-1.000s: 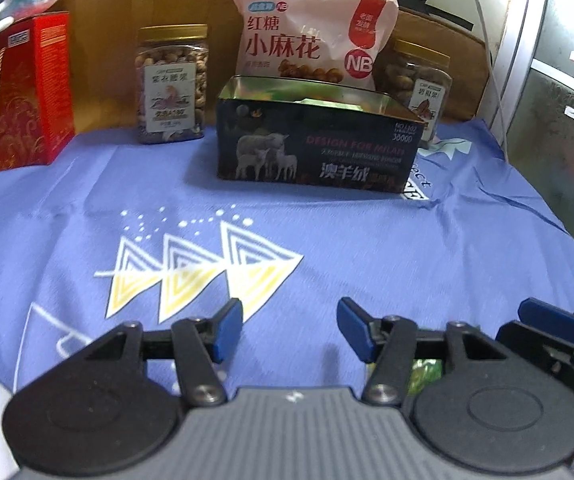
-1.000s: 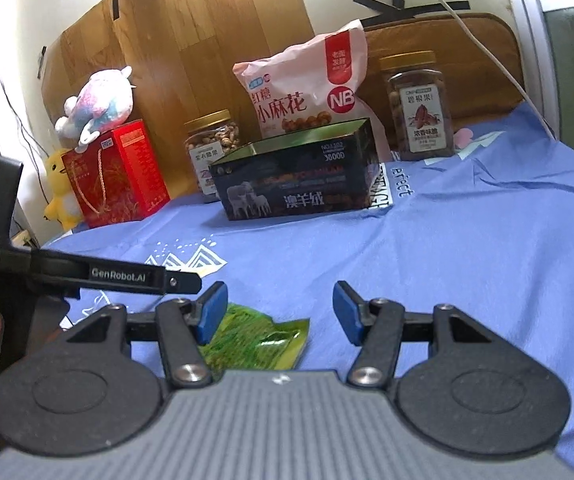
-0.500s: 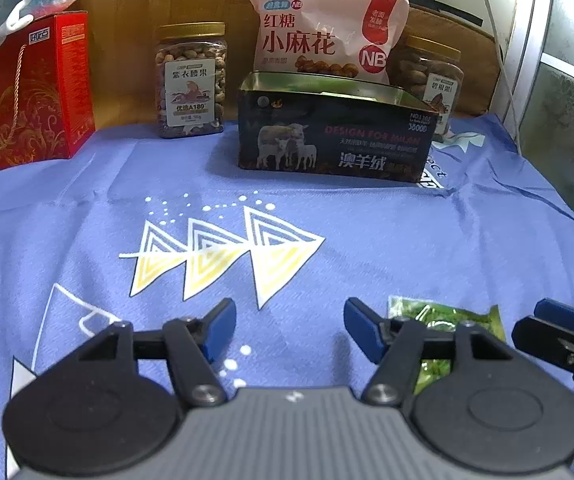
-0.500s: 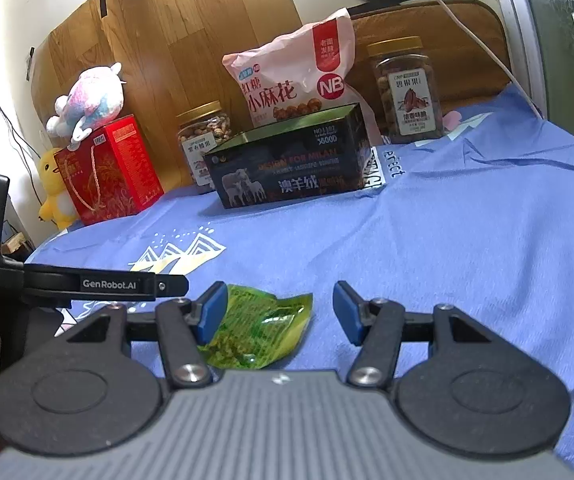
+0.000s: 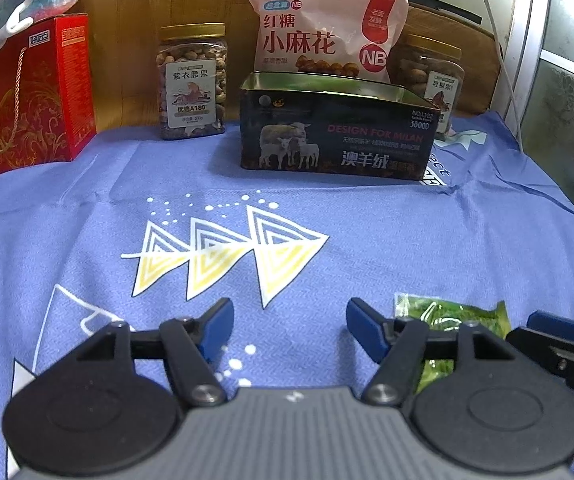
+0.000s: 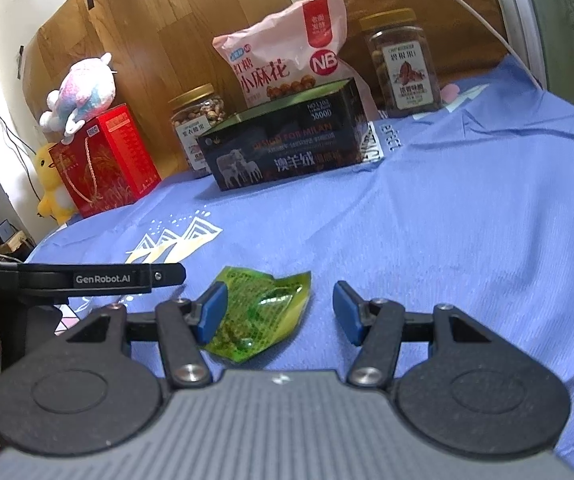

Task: Organize snacks
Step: 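Move the left tool toward the translucent green snack bag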

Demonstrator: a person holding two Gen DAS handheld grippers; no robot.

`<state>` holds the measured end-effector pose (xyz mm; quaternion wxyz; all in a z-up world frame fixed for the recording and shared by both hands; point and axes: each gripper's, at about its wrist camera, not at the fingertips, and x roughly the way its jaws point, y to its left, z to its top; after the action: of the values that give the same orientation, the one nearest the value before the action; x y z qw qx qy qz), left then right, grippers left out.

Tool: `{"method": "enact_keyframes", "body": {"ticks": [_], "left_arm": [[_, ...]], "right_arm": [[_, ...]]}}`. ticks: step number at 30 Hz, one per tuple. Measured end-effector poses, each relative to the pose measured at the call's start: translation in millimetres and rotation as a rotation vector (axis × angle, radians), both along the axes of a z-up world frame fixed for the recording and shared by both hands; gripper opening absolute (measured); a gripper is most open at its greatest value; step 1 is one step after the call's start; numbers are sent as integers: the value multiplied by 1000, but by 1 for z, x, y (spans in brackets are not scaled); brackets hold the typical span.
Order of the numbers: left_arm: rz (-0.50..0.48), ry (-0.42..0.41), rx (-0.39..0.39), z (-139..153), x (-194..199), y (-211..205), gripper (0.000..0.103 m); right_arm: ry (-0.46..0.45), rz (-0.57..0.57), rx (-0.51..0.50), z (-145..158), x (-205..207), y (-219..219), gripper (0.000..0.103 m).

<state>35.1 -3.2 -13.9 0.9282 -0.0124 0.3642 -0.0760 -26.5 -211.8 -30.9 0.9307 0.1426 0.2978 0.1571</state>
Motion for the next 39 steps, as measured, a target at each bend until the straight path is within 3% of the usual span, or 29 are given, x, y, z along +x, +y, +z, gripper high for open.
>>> {"method": "enact_keyframes", "body": {"ticks": [39], "left_arm": [[-41, -28, -21, -4, -5, 1, 77]], "right_arm": [[41, -20, 58, -7, 1, -10, 61]]}}
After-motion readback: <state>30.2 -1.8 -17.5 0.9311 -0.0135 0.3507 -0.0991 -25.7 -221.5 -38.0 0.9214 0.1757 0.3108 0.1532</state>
